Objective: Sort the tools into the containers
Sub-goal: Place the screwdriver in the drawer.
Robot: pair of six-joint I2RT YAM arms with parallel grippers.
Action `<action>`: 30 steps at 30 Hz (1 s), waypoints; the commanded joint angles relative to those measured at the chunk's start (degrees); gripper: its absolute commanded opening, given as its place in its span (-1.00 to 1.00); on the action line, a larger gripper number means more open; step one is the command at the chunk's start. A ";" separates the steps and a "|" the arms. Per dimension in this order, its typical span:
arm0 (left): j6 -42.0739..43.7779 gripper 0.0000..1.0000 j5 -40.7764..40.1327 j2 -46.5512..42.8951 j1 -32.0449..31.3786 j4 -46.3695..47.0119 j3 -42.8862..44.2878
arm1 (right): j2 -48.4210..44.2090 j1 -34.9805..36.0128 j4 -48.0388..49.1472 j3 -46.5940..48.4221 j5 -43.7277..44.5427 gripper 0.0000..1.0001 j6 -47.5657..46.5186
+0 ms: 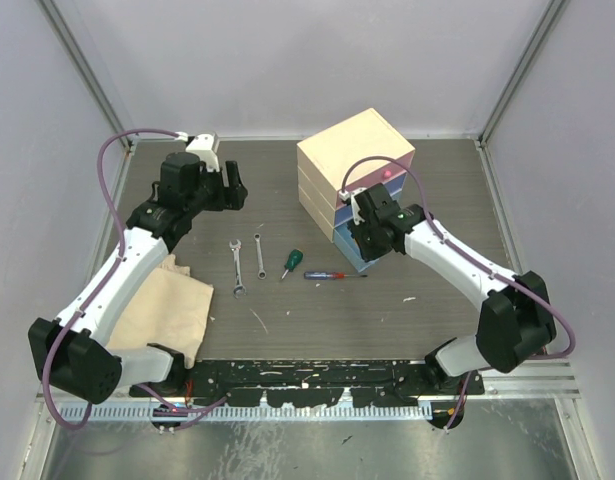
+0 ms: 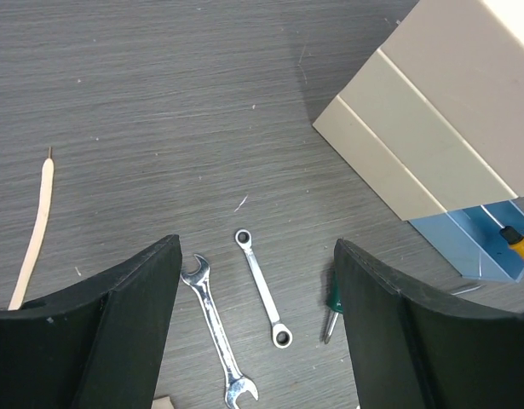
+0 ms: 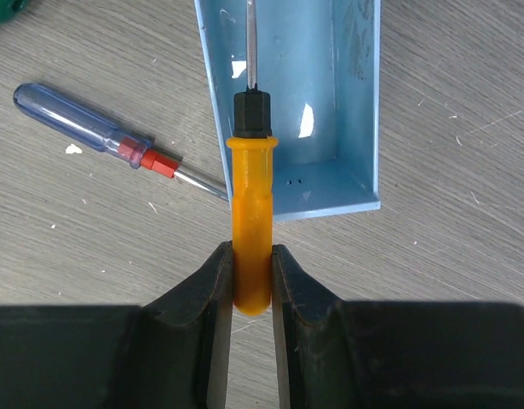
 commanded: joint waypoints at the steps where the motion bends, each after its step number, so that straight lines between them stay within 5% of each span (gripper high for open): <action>1: 1.30 0.47 -1.48 -1.96 0.24 1.77 -0.21 | 1.58 -0.36 2.39 2.67 0.67 -0.84 -1.55; 30: 1.64 0.48 -1.33 -1.43 0.24 1.67 -0.23 | 3.73 -0.44 9.19 1.08 4.78 -0.58 -0.54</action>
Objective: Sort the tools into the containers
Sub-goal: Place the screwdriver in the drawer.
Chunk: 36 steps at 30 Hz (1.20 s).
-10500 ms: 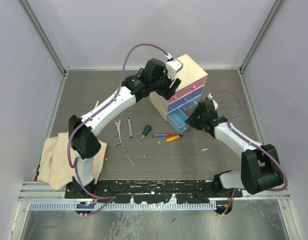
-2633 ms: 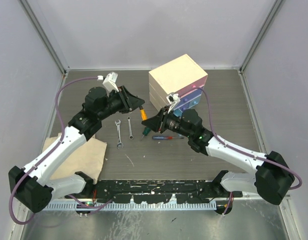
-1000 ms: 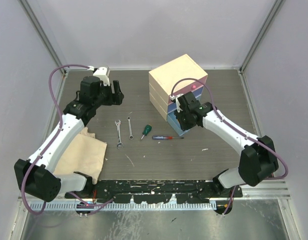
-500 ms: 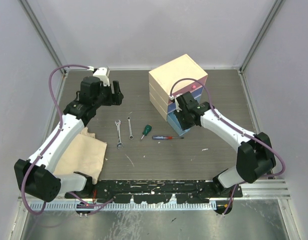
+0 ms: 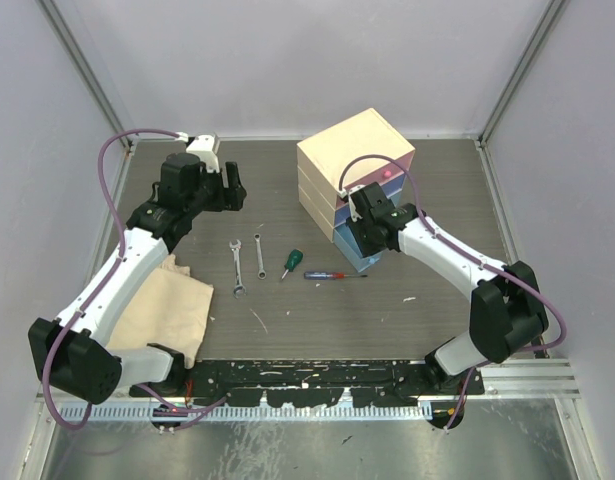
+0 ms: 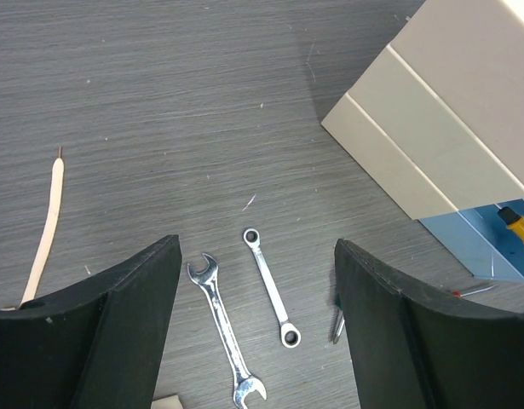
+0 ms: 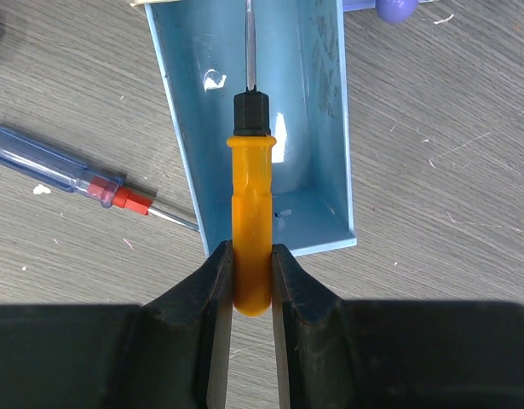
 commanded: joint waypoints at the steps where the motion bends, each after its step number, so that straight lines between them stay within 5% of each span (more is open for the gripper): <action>1: 0.56 0.48 -0.31 -1.34 0.19 1.70 0.03 | -0.07 -0.33 4.33 1.11 0.87 -0.57 -0.01; 8: 0.57 0.48 -0.33 -1.35 0.18 1.70 0.02 | 0.09 -0.35 2.25 1.07 0.72 -0.67 -0.29; 36: 0.53 0.48 -0.24 -1.10 0.20 1.66 0.08 | -4.50 -0.33 10.20 -4.40 1.82 -0.29 2.24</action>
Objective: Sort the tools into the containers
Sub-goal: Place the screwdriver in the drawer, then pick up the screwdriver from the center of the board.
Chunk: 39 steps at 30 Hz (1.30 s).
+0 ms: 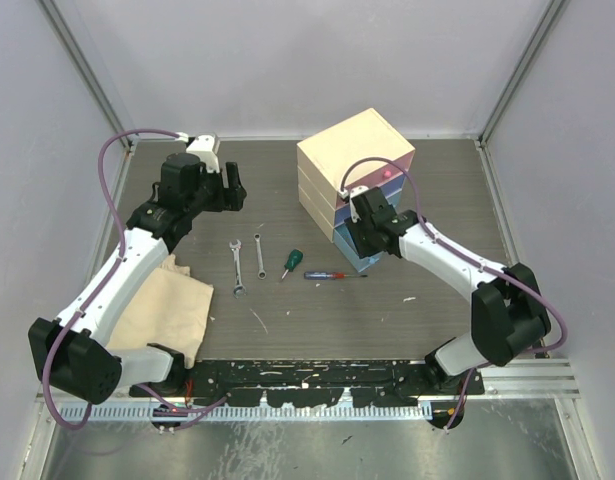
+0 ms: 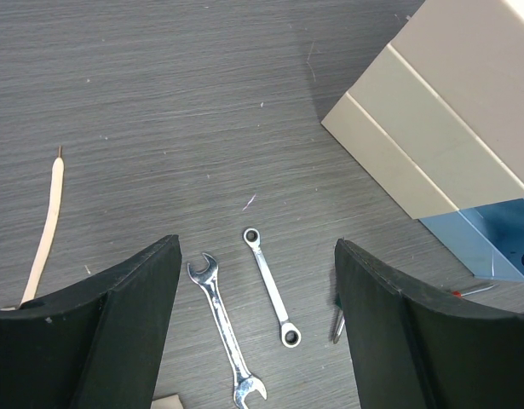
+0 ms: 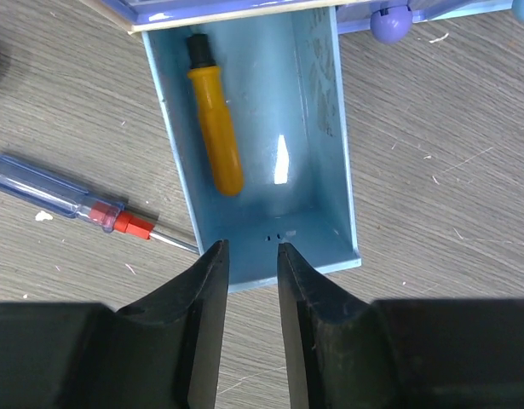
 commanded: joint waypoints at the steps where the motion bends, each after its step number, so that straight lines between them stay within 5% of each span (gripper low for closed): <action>1: 0.46 0.48 -0.28 -1.08 0.21 1.69 0.24 | -4.31 -0.31 4.41 -1.17 1.46 -0.29 1.30; 5: 0.50 0.48 -0.22 -1.08 0.23 1.68 0.10 | -9.02 -0.39 6.75 -2.60 2.31 -0.22 2.04; 10: 0.52 0.48 -0.19 -1.03 0.26 1.74 0.11 | -19.16 -0.33 12.97 -7.84 1.16 0.09 3.09; 19: 0.52 0.48 0.04 -0.82 0.26 1.69 0.15 | -27.49 0.97 23.90 -17.56 -18.58 0.09 -1.25; 25: 0.49 0.48 0.11 -0.78 0.19 1.70 0.17 | -23.51 10.38 21.02 -18.62 -22.59 0.14 -14.02; 39: 0.45 0.48 0.49 -0.43 0.26 1.87 -0.11 | -4.60 8.13 10.92 -10.47 -18.14 0.09 -38.06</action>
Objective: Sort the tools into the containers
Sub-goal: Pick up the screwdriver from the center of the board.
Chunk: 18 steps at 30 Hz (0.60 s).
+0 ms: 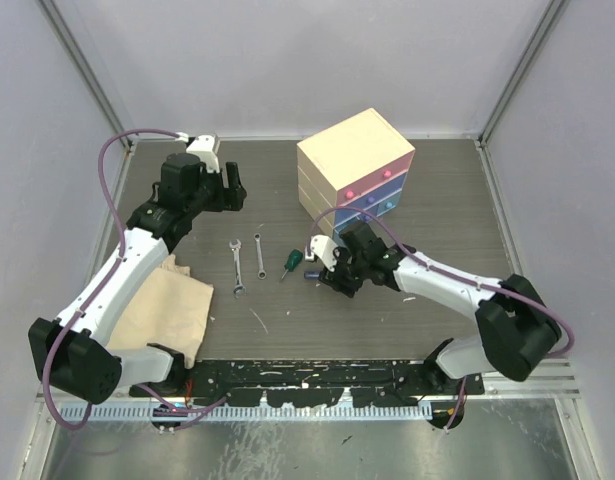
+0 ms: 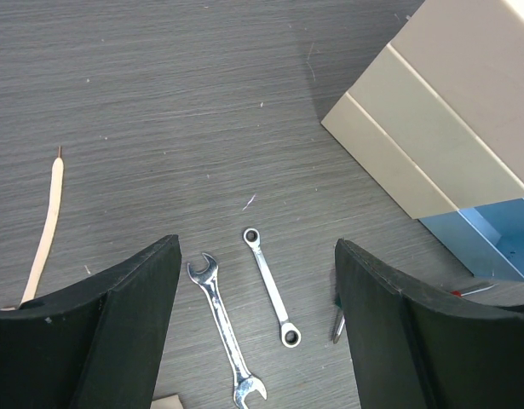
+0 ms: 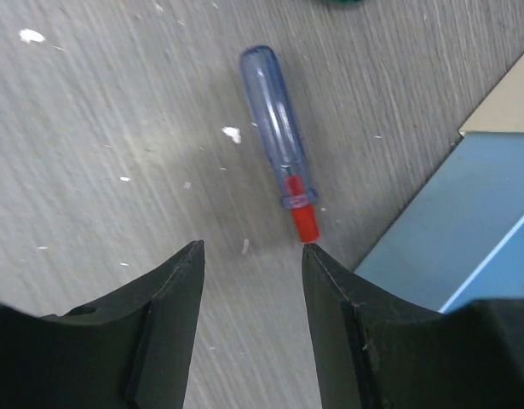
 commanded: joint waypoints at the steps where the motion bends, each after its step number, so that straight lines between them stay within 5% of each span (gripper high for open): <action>1: 0.55 0.48 0.42 -0.32 0.25 1.80 -0.03 | 3.95 -2.79 -2.69 6.01 1.64 0.10 -9.80; 18: 0.93 0.49 0.22 -0.20 0.25 1.69 -0.15 | 16.17 -6.30 -4.87 12.36 -4.01 -0.10 -12.29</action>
